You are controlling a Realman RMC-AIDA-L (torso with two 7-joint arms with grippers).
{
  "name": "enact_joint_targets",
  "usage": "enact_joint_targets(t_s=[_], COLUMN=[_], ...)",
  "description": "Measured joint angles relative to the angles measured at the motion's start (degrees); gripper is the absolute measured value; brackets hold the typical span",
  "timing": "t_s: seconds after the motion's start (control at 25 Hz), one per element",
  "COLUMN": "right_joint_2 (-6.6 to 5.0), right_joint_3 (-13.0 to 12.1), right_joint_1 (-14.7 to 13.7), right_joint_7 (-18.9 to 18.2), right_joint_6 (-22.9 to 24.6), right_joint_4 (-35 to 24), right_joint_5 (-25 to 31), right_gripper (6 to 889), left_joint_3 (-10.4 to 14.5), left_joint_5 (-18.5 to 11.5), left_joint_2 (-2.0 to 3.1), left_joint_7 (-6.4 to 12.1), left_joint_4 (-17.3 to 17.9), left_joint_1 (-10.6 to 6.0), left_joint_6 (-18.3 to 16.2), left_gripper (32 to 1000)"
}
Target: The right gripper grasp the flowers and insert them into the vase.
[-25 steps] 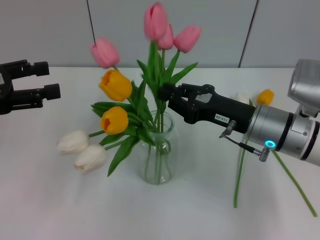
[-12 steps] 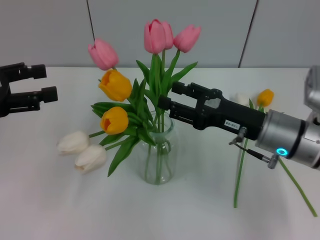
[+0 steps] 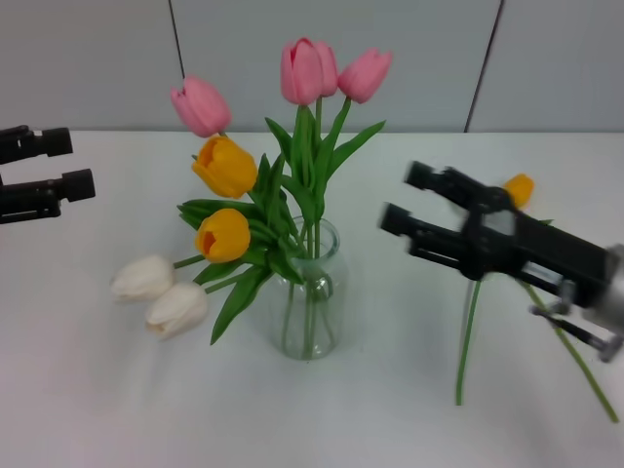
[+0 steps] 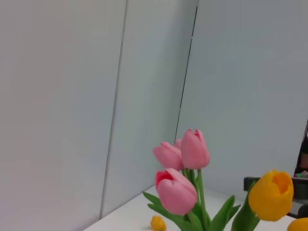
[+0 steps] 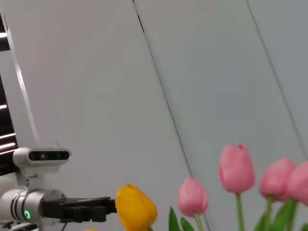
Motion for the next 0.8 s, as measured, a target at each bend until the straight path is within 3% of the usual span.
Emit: enact_joint_targets(t_s=[0.16,0.4,0.6,0.8], right_joint_2=[-0.43,-0.55,-0.57,-0.57], right_joint_3=[-0.98,-0.64,-0.61,-0.59], right_joint_1=[-4.60,-7.53,-8.32,-8.55], right_joint_7=[1.68,10.19,11.17,11.18], right_joint_6=[-4.05,-7.40,-7.45,-7.12], right_joint_4=[-7.69,-19.04,-20.45,-20.28], right_joint_5=[-2.74,-9.29,-9.58,-9.72], right_gripper=[875,877,877,877], left_joint_3=[0.49,0.99,1.03,1.04], left_joint_5=[0.14,1.54,4.65,4.92], left_joint_2=[-0.16,-0.16,-0.36,-0.42], left_joint_7=[-0.06,-0.15,-0.98,-0.93], left_joint_4=[0.00,-0.01,-0.43,-1.29], left_joint_1=[0.05,1.28,0.55,0.21], left_joint_6=[0.06,1.99,3.08,3.08], left_gripper=[830,830,830,830])
